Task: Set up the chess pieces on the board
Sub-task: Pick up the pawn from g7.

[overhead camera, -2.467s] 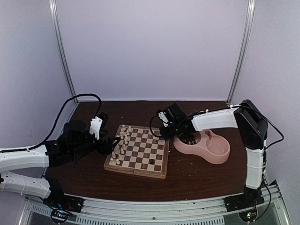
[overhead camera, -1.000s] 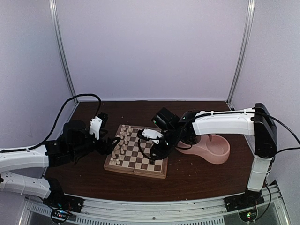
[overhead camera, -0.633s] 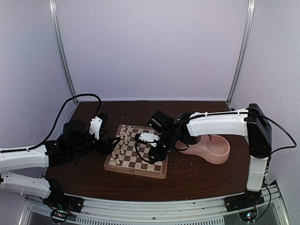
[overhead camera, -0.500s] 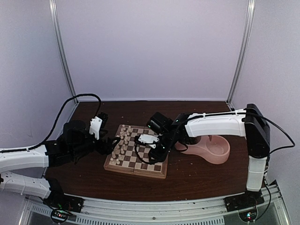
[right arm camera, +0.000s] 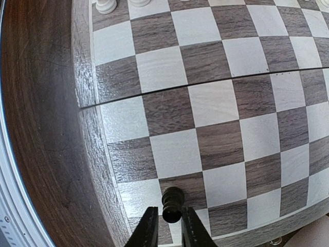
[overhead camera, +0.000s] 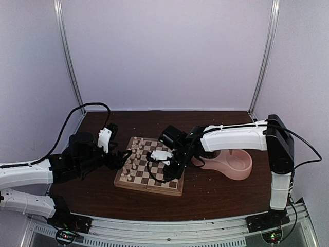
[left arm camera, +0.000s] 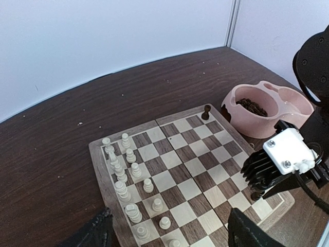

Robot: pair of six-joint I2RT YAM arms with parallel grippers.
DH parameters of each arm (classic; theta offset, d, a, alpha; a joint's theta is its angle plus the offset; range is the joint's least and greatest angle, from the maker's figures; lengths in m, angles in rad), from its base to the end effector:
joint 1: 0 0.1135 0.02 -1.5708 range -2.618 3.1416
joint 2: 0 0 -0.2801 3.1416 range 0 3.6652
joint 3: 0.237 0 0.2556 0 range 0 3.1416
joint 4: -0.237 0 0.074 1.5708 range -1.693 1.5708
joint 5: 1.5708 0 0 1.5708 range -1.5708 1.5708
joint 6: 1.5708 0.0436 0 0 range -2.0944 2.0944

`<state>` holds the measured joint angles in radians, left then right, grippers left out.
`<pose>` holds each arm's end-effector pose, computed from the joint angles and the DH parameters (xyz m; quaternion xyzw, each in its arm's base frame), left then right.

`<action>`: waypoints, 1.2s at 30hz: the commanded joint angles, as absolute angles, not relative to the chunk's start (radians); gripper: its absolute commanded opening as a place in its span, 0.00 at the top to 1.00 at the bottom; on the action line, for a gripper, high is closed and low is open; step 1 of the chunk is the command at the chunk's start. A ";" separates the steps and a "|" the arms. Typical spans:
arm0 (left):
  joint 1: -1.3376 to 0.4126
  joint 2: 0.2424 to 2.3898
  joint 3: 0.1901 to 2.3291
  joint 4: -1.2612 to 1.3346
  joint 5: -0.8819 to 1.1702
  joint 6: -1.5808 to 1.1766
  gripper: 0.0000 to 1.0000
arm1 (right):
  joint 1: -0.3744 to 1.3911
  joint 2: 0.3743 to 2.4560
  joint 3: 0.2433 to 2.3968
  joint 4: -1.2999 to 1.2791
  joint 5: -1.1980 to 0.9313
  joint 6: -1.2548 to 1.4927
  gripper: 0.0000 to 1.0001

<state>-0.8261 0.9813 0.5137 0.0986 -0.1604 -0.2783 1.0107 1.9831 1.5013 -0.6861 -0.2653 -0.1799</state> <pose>0.1558 -0.1587 0.2457 0.1788 0.8038 -0.2394 0.5145 0.2165 0.3668 0.2014 -0.5665 0.7893 0.1986 0.1292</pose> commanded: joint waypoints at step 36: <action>-0.824 0.961 0.535 0.114 -0.171 -0.267 0.23 | 1.029 2.014 1.537 -0.700 -0.199 -0.186 0.78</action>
<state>-0.8261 0.9737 0.5137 0.0944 -0.1608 -0.2783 1.0183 1.9923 1.5074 -0.6884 -0.2237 -0.1841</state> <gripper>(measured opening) 0.773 0.241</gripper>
